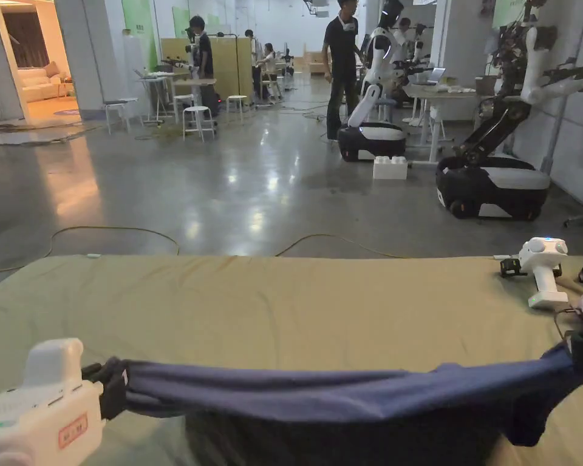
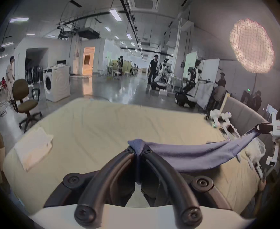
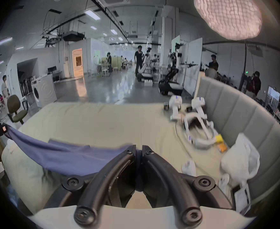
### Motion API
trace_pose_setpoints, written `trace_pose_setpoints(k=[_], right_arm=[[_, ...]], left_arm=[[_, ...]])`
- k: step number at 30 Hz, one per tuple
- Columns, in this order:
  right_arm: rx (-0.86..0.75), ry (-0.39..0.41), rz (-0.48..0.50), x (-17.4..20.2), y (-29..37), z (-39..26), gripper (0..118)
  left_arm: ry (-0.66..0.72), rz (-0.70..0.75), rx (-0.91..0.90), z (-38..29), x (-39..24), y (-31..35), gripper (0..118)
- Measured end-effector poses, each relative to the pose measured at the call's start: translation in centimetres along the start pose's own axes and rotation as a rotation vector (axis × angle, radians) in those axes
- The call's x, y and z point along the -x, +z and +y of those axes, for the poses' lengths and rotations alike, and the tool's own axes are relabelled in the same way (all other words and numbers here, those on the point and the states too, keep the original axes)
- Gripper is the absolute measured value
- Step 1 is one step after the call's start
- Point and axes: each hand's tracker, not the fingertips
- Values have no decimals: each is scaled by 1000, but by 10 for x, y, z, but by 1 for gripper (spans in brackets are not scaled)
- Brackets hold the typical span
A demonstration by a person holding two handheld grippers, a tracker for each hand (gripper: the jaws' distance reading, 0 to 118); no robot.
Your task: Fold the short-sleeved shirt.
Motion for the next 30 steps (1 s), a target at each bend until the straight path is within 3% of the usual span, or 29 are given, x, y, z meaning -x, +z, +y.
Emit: trace_pose_setpoints(k=[2, 8, 13, 17, 22, 23, 24, 26, 30], right_arm=[[46, -75, 40, -8, 22, -46, 6], [141, -257, 19, -16, 96, -163, 6], [256, -261, -29, -13, 126, -231, 6], [317, -252, -47, -9, 130, -260, 6], [367, -241, -57, -12, 121, -271, 7], [375, -224, -61, -14, 119, -272, 16], [382, -188, -88, -14, 117, -274, 33], [389, -188, -79, -17, 116, -273, 87], [275, -245, -18, -18, 139, -252, 90]], left_arm=[[31, -26, 77, -39, 5, 26, 5], [83, -25, 178, -127, 17, 105, 5], [-3, -23, 308, -181, 16, 135, 5], [8, -11, 359, -197, 23, 133, 5], [77, 44, 411, -199, 38, 118, 19], [81, 59, 416, -200, 42, 115, 36], [87, 66, 431, -200, 48, 111, 52], [114, 72, 451, -197, 51, 112, 85], [107, 23, 297, -172, 46, 142, 88]])
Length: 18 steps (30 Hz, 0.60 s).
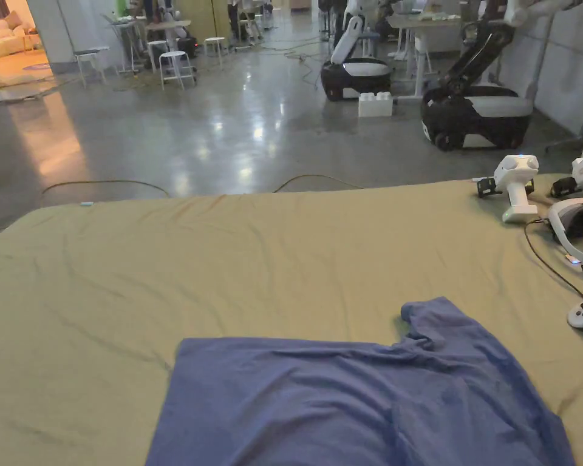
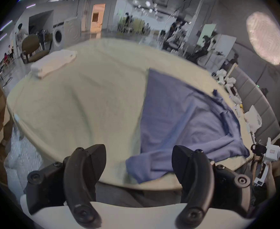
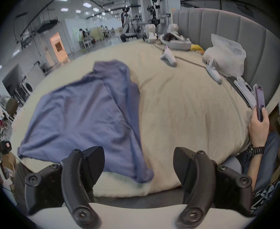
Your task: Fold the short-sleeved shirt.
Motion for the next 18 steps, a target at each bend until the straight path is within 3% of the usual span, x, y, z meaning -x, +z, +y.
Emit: trace_pose_setpoints(k=[7, 12, 13, 14, 15, 16, 17, 18], right_arm=[[-406, 98, 91, 58, 89, 45, 90], [-608, 207, 107, 106, 142, 63, 86], [-634, 231, 103, 113, 147, 66, 77], [-647, 245, 75, 119, 152, 67, 38], [-675, 271, 52, 126, 158, 68, 0], [-695, 306, 22, 131, 162, 69, 0], [-711, 320, -11, 128, 163, 64, 0], [-715, 324, 19, 128, 169, 65, 0]], left_arm=[[-264, 34, -507, 33, -73, 91, 88], [-294, 93, -661, 53, -115, 134, 84], [-302, 103, -688, 55, -120, 140, 78], [-310, 115, -706, 56, -125, 144, 59], [-317, 113, -712, 56, -127, 148, 27], [-314, 105, -708, 55, -125, 150, 0], [-312, 107, -709, 56, -128, 151, 0], [-296, 139, -757, 54, -129, 152, 0]])
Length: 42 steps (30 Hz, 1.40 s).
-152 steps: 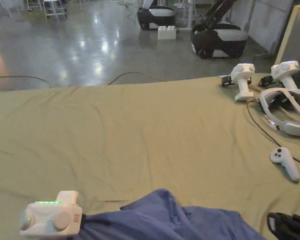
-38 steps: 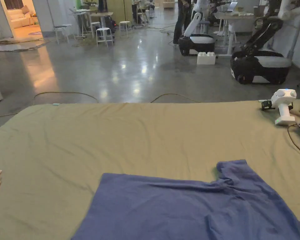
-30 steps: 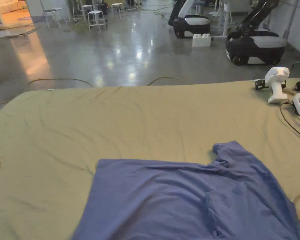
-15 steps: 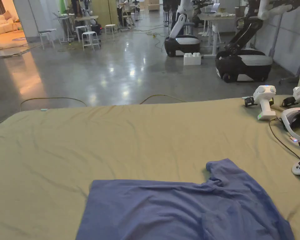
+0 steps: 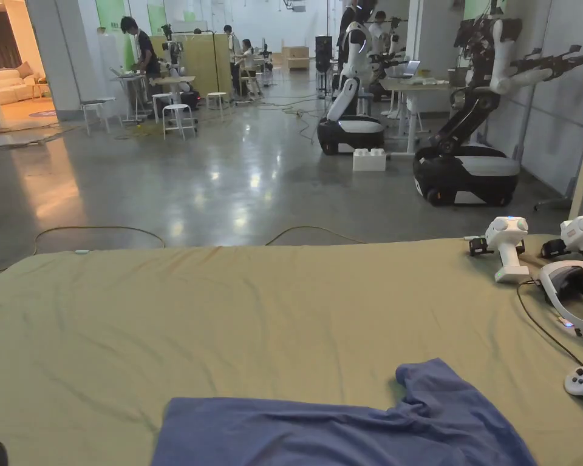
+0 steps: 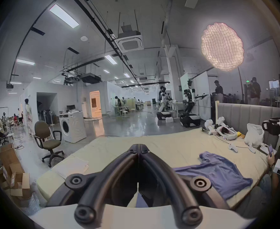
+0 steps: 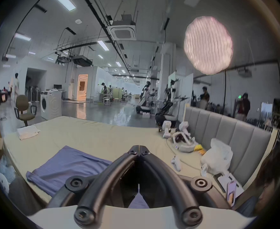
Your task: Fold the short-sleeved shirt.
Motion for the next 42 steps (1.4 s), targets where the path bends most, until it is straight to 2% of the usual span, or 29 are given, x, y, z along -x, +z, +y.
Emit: trace_pose_setpoints(k=[1, 2, 6, 13, 18, 19, 21, 22, 23, 31, 35, 36, 37, 39, 40, 42], right_arm=[[12, -16, 65, -2, 4, 6, 0], [8, -20, 49, -1, 7, 9, 0], [-5, -5, 45, -2, 5, 11, 0], [12, -85, 76, 2, -10, 11, 0], [59, -141, 115, -3, -17, -5, 0], [73, -145, 120, -2, -16, -13, 0], [111, -148, 129, -2, -19, -21, 0], [129, -150, 131, -2, -20, -24, 0], [151, -156, 139, 3, -18, -30, 0], [251, -213, 166, 8, -24, -51, 0], [284, -219, 149, 6, -30, -59, 0], [294, -219, 143, 5, -32, -60, 0], [303, -220, 137, 4, -33, -62, 0], [317, -223, 120, 1, -23, -67, 0], [327, -222, 110, 0, -22, -69, 0], [344, -215, 87, -4, -23, -73, 0]], left_arm=[[7, -29, 4, 1, 3, 4, 0], [26, -76, 23, 3, 5, 6, 0], [22, -55, 31, 0, 10, 3, 0], [13, -84, 65, -9, 19, -1, 0], [26, -151, 275, -40, 31, -18, 0], [38, -175, 348, -54, 37, -24, 6], [77, -202, 510, -80, 47, -35, 57], [94, -206, 561, -96, 50, -37, 78], [119, -245, 612, -113, 55, -40, 87], [98, -269, 999, -216, 60, -81, 85], [201, -230, 1103, -229, 65, -113, 83], [214, -230, 1115, -231, 66, -120, 79], [214, -241, 1109, -234, 66, -124, 70], [207, -241, 1121, -237, 61, -129, 33], [194, -241, 1130, -239, 57, -131, 22], [167, -249, 1148, -244, 50, -132, 17]])
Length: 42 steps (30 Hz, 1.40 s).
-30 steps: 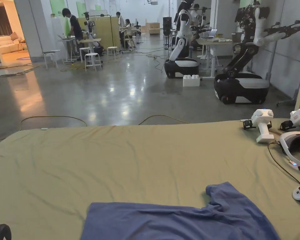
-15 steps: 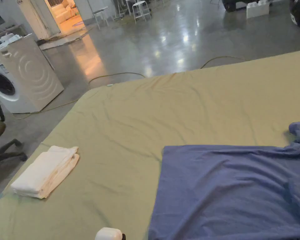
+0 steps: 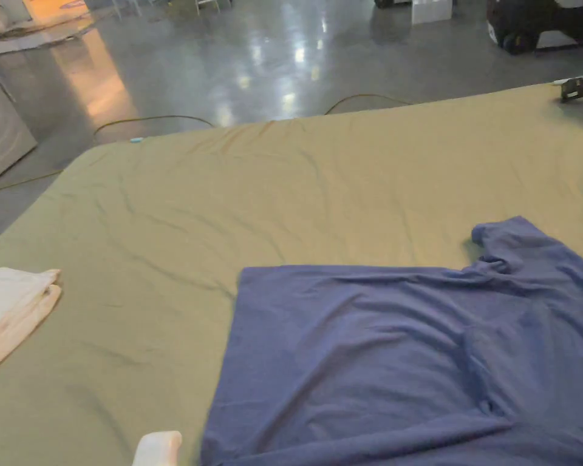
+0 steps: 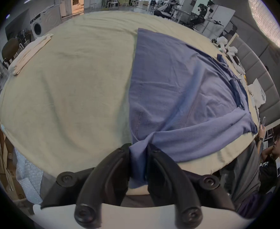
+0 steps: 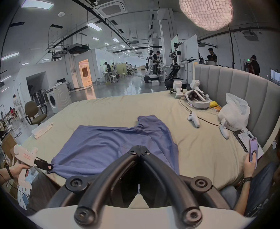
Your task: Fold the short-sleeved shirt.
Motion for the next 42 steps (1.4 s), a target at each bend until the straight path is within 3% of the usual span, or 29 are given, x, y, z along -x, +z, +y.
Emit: trace_pose_setpoints(k=[4, 5, 6, 7, 8, 14, 16, 17, 22, 23, 25, 26, 29, 33, 35, 42], right_arm=[[122, 1, -149, -16, -10, -7, 4], [213, -18, -186, -28, -19, -11, 32], [265, -41, -165, -41, -29, -18, 66], [302, -64, -153, -51, -38, -27, 91], [340, -79, -147, -60, -46, -37, 94], [501, -40, -184, -113, -101, -89, 91], [548, -50, -179, -123, -119, -97, 75], [570, -58, -174, -126, -125, -101, 61], [605, -74, -156, -132, -139, -111, 52], [601, -74, -150, -132, -138, -112, 38], [593, -54, -153, -126, -133, -110, 23], [582, -41, -154, -125, -131, -110, 7], [562, -46, -151, -122, -124, -107, 4], [456, -131, -135, -121, -111, -90, 3], [412, -168, -118, -124, -116, -76, 3], [377, -151, -126, -116, -182, -22, 3]], left_arm=[[-56, 19, 27, 0, -5, -5, 10], [-63, 22, 38, 1, -6, -7, 10], [-64, 23, 46, 3, -7, -8, 10], [-65, 23, 53, 5, -7, -9, 10], [-64, 23, 62, 7, -9, -9, 10], [-52, 23, 62, 5, -15, -3, 10], [-43, 20, 61, 5, -15, -1, 10], [-38, 18, 60, 5, -16, 0, 10], [-24, 18, 59, 5, -18, 2, 10], [-24, 19, 59, 5, -19, 3, 10], [-25, 22, 58, 5, -18, 4, 10], [-26, 24, 56, 4, -20, 4, 10], [-49, 40, 22, -2, -23, 9, 10], [-15, -27, -102, 6, -23, 43, 10], [-3, -31, -156, 31, -22, 53, 10], [22, -65, -217, 144, -8, 20, 10]])
